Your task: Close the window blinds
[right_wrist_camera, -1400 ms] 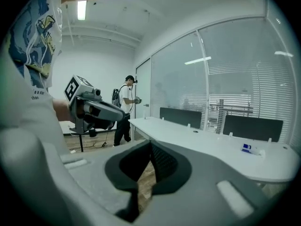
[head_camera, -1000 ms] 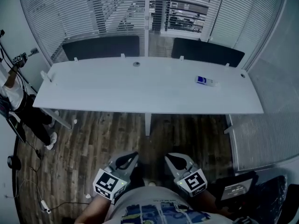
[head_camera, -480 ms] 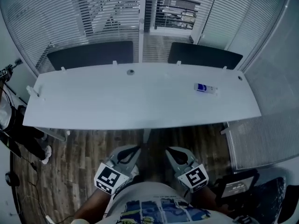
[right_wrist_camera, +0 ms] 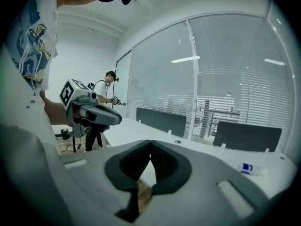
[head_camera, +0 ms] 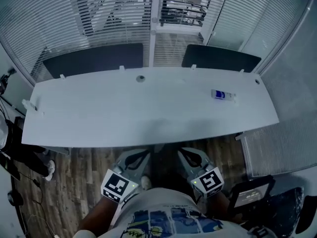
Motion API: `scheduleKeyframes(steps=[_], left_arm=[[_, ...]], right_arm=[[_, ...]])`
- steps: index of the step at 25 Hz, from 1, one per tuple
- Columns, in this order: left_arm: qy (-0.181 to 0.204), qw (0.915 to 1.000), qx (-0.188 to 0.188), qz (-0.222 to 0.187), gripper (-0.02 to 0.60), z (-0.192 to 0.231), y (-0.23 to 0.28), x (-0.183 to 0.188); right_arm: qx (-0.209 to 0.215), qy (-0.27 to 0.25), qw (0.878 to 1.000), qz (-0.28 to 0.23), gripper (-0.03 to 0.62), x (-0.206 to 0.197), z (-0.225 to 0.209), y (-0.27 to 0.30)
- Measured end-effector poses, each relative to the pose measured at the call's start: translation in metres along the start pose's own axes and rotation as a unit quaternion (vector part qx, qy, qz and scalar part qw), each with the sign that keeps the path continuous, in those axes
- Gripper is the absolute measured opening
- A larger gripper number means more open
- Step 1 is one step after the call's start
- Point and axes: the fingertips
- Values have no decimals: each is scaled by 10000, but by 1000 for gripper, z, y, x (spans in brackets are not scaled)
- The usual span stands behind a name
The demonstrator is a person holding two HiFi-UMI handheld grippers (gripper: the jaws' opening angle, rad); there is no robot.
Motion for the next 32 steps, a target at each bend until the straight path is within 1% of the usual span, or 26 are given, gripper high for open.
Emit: scheduleKeyframes(steps=[3, 7, 14, 19, 25, 32], left_arm=[[22, 10000, 24, -18, 5, 13, 11, 8], [44, 9999, 120, 22, 5, 30, 29, 14], [262, 9989, 389, 7, 5, 64, 79, 45], [447, 9971, 610, 32, 5, 97, 125, 68], [730, 9935, 873, 97, 5, 132, 206, 91], [893, 9902, 1077, -6, 5, 179, 220, 124]], right_arm=[[1, -134, 9999, 52, 3, 0, -14, 14], [103, 16, 9999, 34, 3, 11, -32, 30], [214, -177, 9996, -96, 3, 3, -88, 63], [304, -80, 9995, -58, 3, -5, -133, 87], [358, -53, 9993, -121, 3, -39, -205, 108], [413, -86, 9991, 90, 3, -28, -216, 125]])
Point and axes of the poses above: the fingertips, and each gripper's own axes: y forward along the fingers, z to its left, x out of its top, and after that the axes turned 10 degrees about -y, right-handed
